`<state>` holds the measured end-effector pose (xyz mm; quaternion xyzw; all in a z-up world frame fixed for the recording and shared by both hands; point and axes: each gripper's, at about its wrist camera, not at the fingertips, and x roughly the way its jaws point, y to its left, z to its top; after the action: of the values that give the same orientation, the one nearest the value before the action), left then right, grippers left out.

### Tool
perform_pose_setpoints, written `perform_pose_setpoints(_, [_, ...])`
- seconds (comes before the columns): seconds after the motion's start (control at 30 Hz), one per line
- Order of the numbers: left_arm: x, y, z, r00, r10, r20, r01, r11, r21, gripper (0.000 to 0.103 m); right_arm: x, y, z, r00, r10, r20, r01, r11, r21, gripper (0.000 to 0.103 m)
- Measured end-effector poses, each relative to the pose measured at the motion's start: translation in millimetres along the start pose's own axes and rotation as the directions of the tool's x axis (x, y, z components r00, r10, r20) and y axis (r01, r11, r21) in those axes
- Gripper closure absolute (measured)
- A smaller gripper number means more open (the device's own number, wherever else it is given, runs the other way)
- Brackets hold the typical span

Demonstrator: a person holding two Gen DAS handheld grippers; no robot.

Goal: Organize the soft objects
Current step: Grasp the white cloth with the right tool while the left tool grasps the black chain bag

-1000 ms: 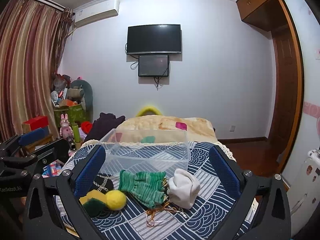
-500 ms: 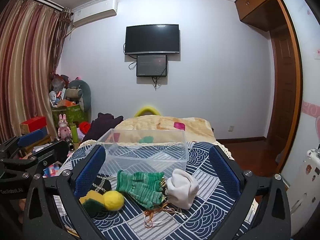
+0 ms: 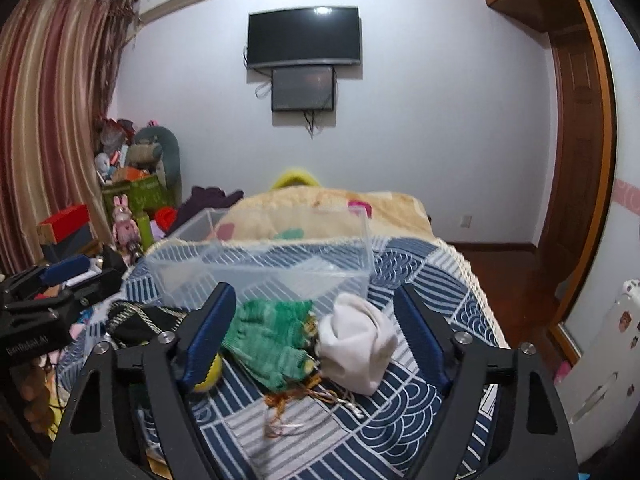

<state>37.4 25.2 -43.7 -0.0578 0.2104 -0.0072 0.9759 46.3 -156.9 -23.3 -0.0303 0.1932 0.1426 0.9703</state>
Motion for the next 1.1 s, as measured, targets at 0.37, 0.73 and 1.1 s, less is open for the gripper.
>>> perform_pose_setpoints(0.37, [55.9, 44.5, -23.5, 0.979, -0.054, -0.195, 0.024, 0.988, -0.151, 0.025, 36.0, -30.8, -23.5, 0.985, -0.011, -0.174, 0.03, 0.994, 0.104, 0.045])
perform_pose_setpoints(0.73, [60.3, 21.6, -28.0, 0.977, -0.065, -0.202, 0.054, 0.997, -0.061, 0.058, 37.8, -31.5, -34.1, 0.977, 0.056, -0.207, -0.027, 0.99, 0.138, 0.08])
perform_pose_setpoints(1.1, [38.7, 23.4, -13.0, 0.984, -0.086, -0.158, 0.073, 0.994, -0.081, 0.082, 25.3, -32.8, -15.5, 0.987, 0.036, -0.155, -0.016, 0.992, 0.127, 0.085])
